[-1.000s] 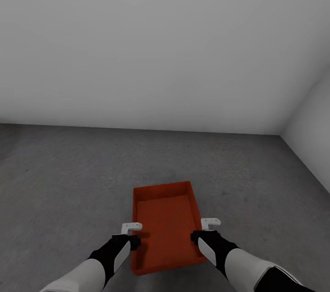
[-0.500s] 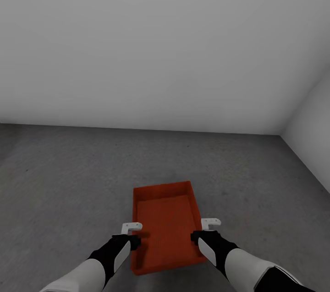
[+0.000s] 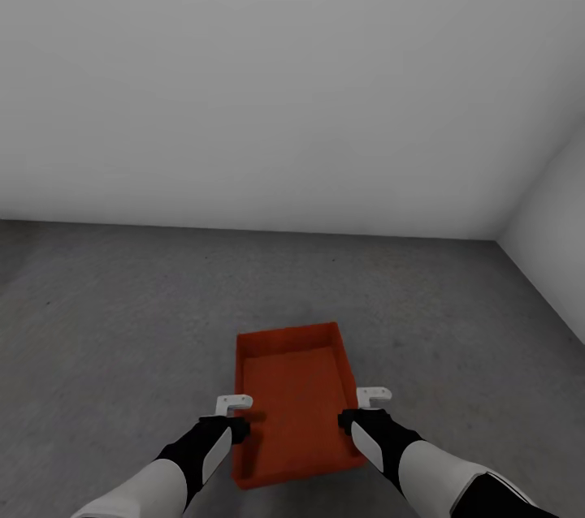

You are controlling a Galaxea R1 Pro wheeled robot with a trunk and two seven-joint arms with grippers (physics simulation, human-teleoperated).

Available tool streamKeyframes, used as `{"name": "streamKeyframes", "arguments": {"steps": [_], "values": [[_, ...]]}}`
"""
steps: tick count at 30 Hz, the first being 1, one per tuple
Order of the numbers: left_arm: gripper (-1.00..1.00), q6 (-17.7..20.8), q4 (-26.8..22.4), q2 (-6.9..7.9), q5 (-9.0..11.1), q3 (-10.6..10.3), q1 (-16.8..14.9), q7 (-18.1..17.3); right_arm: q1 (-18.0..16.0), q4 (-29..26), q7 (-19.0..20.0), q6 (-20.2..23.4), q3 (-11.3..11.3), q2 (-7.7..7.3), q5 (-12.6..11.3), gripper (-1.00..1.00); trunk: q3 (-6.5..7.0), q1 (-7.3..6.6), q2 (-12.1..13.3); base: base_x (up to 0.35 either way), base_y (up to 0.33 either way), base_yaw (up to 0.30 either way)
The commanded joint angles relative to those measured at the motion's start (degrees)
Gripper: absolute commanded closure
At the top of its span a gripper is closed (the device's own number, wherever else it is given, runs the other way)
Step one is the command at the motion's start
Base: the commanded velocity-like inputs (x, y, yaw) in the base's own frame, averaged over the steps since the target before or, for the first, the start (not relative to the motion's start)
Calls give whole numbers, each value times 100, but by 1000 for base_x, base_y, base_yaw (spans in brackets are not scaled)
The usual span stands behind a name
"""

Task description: Move the two storage containers from the living room to the garage. In the garage, place one container on the floor and stack the other container on top of it (either order is fine).

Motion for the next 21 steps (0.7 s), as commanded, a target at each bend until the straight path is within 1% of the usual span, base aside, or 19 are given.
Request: {"name": "streamKeyframes", "arguments": {"steps": [1,21], "values": [[-100,29,-11,-1,45,-12,0,30,-2,-12,-34,38,48,-2,-32,-100,14,-23,40,0,0,0],[-100,36,-1,-1,45,-10,0,57,-2,-12,-36,38,48,-2,-32,-100,373,-463,842,0,0,0]]}}
